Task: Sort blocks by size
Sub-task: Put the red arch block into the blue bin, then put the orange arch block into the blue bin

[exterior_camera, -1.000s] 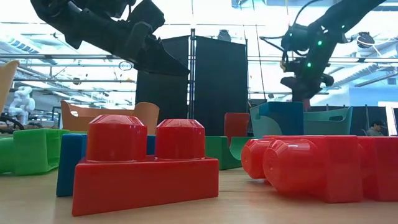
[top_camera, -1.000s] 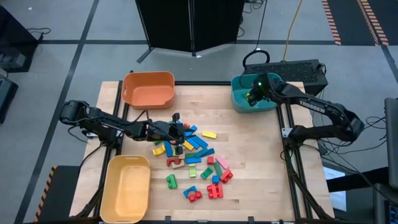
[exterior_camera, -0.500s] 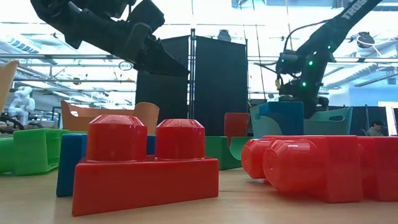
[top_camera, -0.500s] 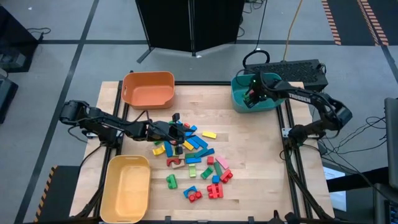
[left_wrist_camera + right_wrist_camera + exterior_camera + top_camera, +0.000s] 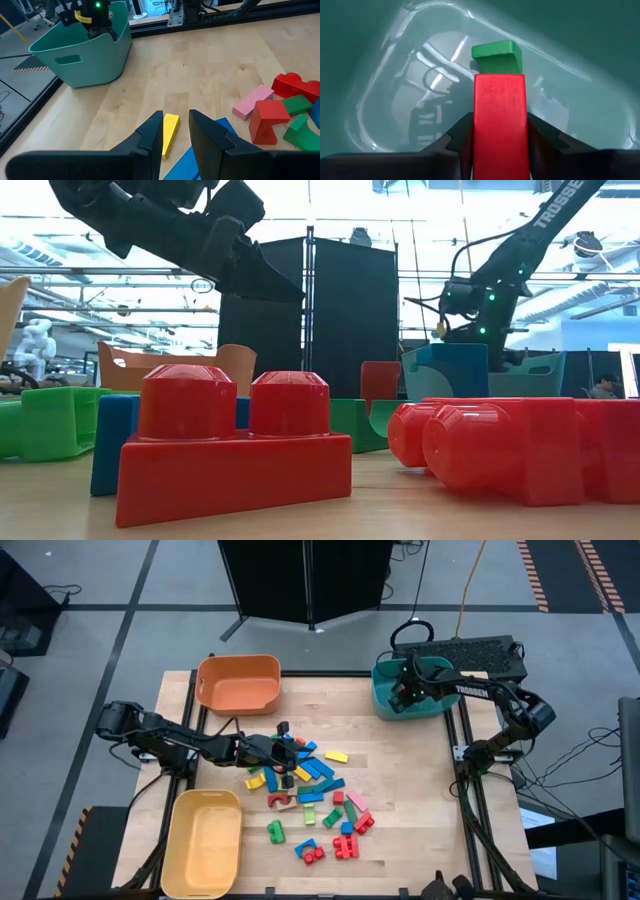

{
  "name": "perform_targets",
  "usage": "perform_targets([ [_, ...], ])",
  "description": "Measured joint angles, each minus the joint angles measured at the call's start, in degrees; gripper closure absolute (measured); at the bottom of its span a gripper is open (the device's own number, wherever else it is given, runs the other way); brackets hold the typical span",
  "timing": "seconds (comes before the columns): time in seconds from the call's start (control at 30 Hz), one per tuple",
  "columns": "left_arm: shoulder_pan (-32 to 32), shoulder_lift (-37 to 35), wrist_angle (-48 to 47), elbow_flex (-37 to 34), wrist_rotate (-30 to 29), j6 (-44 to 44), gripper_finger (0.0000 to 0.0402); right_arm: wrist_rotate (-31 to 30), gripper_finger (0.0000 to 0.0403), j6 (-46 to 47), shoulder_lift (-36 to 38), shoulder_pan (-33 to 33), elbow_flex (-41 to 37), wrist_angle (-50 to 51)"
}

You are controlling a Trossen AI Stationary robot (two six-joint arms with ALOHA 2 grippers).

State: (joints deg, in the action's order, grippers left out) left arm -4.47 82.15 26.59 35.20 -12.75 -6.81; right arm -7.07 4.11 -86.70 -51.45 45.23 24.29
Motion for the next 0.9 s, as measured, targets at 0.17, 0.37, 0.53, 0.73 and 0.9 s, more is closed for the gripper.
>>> perform_targets([
  [0.17,0.0,0.0,0.0,0.0,0.0,0.0,0.0308,-0.1,0.0241,2.1,-0.1,0.0,-0.1,-2.0],
  [0.37,0.0,0.0,-0.1,0.0,0.0,0.0,0.0308,-0.1,0.0187,1.5,0.0,-0.6,-0.1,-2.4],
  [0.53,0.0,0.0,-0.1,0.0,0.0,0.0,0.0308,-0.1,0.0164,-0.2,1.5,-1.1,-0.1,-2.7],
  [0.73,0.0,0.0,-0.1,0.0,0.0,0.0,0.0308,0.0,0.0163,-0.5,9.4,-0.8,-0.1,-2.9],
  [0.9,0.0,0.0,-0.1,0.0,-1.7,0.0,0.0308,6.7,0.0172,-0.3,17.4,1.2,-0.1,-3.2],
])
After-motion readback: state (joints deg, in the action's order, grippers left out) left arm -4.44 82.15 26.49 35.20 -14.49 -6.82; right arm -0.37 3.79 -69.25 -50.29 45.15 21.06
